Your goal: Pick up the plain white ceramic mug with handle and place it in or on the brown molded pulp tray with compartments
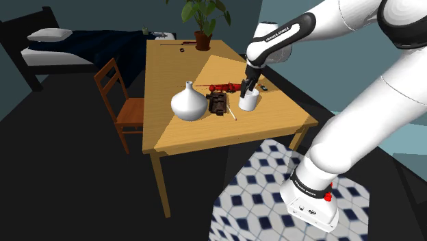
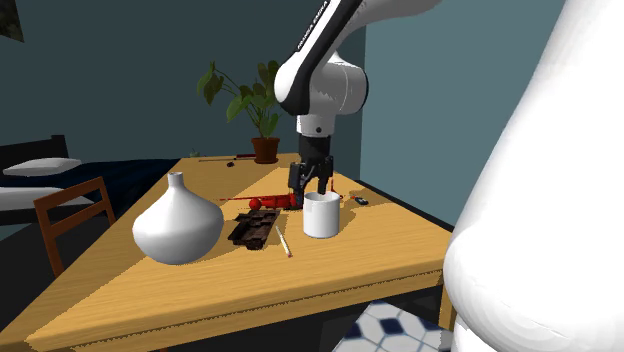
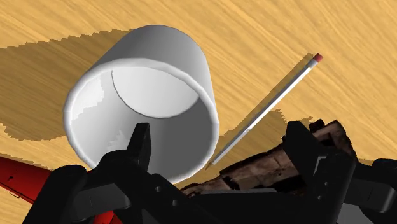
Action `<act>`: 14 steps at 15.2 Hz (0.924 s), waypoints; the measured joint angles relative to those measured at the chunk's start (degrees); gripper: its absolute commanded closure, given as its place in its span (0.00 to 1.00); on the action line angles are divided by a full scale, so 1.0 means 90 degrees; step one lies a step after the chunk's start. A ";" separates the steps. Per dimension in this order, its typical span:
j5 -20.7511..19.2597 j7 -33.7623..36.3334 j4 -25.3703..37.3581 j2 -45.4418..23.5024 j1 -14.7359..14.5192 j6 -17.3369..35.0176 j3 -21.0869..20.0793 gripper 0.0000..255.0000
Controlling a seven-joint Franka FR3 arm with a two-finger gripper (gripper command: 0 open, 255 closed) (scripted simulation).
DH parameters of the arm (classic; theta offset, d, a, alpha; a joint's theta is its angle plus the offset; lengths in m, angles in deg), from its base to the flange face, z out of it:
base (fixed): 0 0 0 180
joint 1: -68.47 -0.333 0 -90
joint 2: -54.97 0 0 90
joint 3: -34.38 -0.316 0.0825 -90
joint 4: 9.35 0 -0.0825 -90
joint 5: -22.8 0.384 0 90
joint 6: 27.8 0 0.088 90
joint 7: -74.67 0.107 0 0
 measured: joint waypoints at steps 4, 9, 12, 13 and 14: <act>0.0116 -0.0106 -0.0107 -0.0299 -0.0031 0.0399 0.0061 0.00; 0.0208 -0.0185 -0.0170 -0.0499 -0.0052 0.0654 0.0096 0.00; 0.0210 -0.0187 -0.0173 -0.0503 -0.0052 0.0662 0.0098 0.00; 0.0210 -0.0187 -0.0173 -0.0503 -0.0052 0.0662 0.0098 1.00; 0.0210 -0.0187 -0.0173 -0.0503 -0.0052 0.0662 0.0098 1.00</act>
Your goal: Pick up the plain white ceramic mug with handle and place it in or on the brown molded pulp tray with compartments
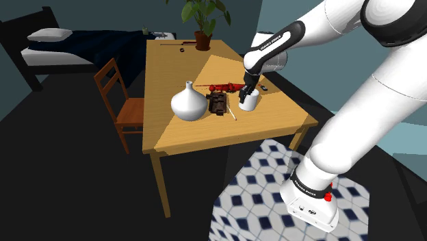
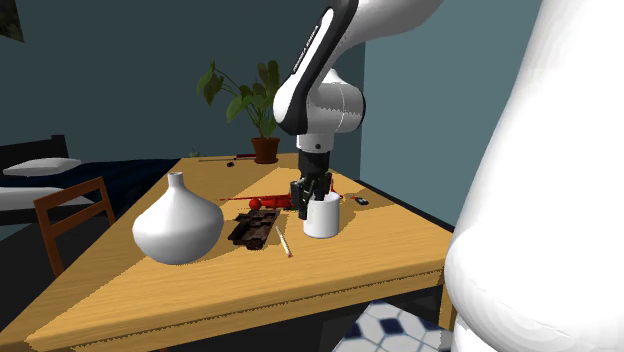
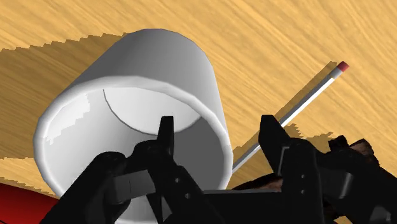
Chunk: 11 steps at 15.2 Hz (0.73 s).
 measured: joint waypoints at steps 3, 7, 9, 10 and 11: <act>0.0001 0.0000 0.0001 0.0002 -0.0001 -0.0001 -0.0001 1.00; 0.0000 0.0001 -0.0001 0.0001 0.0000 -0.0001 0.0000 1.00; 0.0000 0.0000 -0.0001 0.0001 0.0000 -0.0002 0.0000 1.00; -0.0013 0.0015 0.0014 0.0027 0.0001 -0.0042 -0.0007 1.00; -0.0030 0.0033 0.0042 0.0065 0.0003 -0.0105 -0.0015 1.00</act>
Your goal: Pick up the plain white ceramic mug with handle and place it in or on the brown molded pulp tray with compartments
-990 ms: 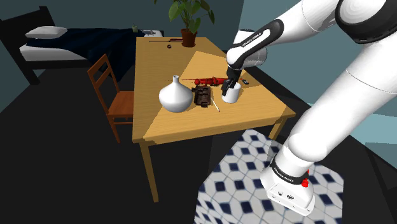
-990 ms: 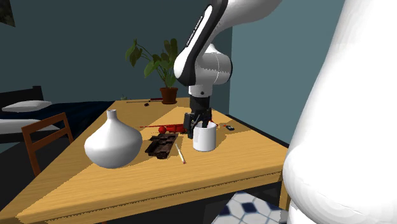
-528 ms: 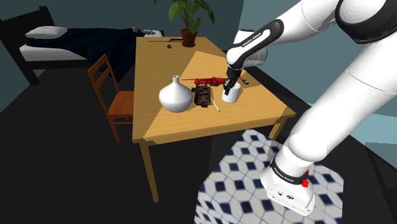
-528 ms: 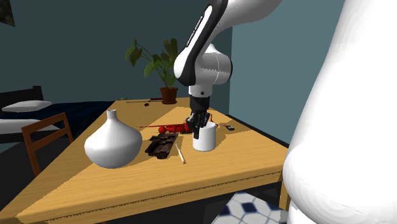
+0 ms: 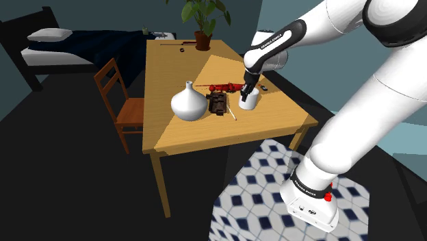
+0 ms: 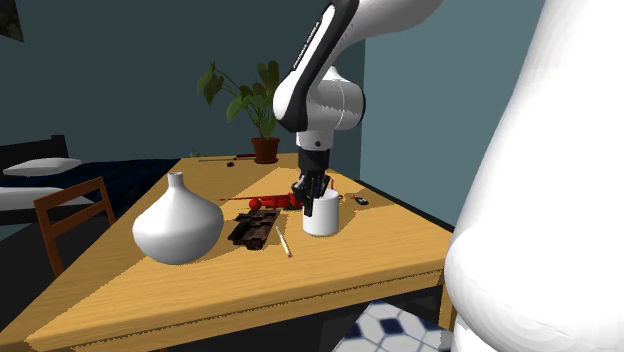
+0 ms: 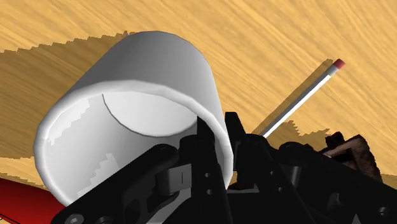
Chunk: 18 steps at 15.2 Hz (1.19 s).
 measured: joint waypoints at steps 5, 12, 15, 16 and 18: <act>-0.0123 0.0095 0.0174 0.0296 0.0032 -0.0453 -0.0047 1.00; -0.0225 0.0187 0.0503 0.0623 0.0057 -0.1096 -0.0119 1.00; -0.0265 0.0234 0.0647 0.0777 0.0065 -0.1388 -0.0161 1.00; -0.0268 0.0241 0.0704 0.0803 0.0064 -0.1470 -0.0171 1.00; -0.0281 0.0238 0.0825 0.0866 0.0072 -0.1651 -0.0179 1.00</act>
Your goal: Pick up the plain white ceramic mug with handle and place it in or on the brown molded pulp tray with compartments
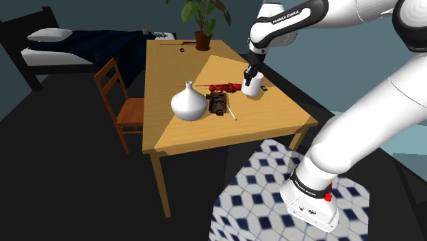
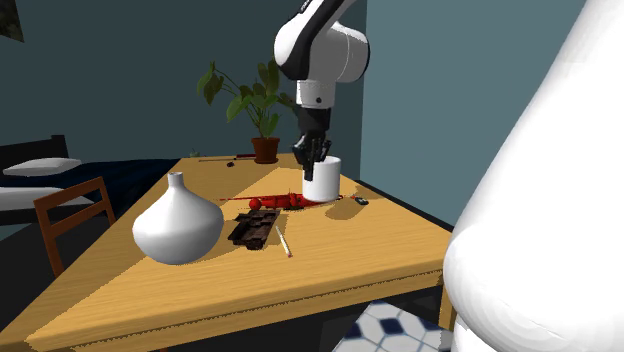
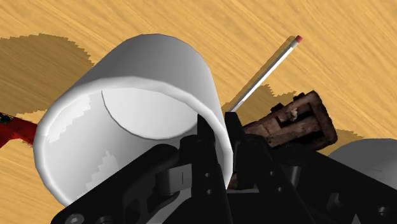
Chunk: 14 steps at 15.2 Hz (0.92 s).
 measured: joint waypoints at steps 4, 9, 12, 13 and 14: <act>0.0007 0.0095 0.0260 0.0065 -0.0037 -0.0325 -0.0084 1.00; 0.0237 0.0559 0.0948 -0.0497 -0.0342 -0.0489 -0.0410 1.00; 0.0363 0.0868 0.1436 -0.0896 -0.0527 -0.0595 -0.0613 1.00; 0.0405 0.0945 0.1608 -0.1048 -0.0576 -0.0621 -0.0662 1.00; 0.0432 0.1058 0.1778 -0.1161 -0.0635 -0.0685 -0.0729 1.00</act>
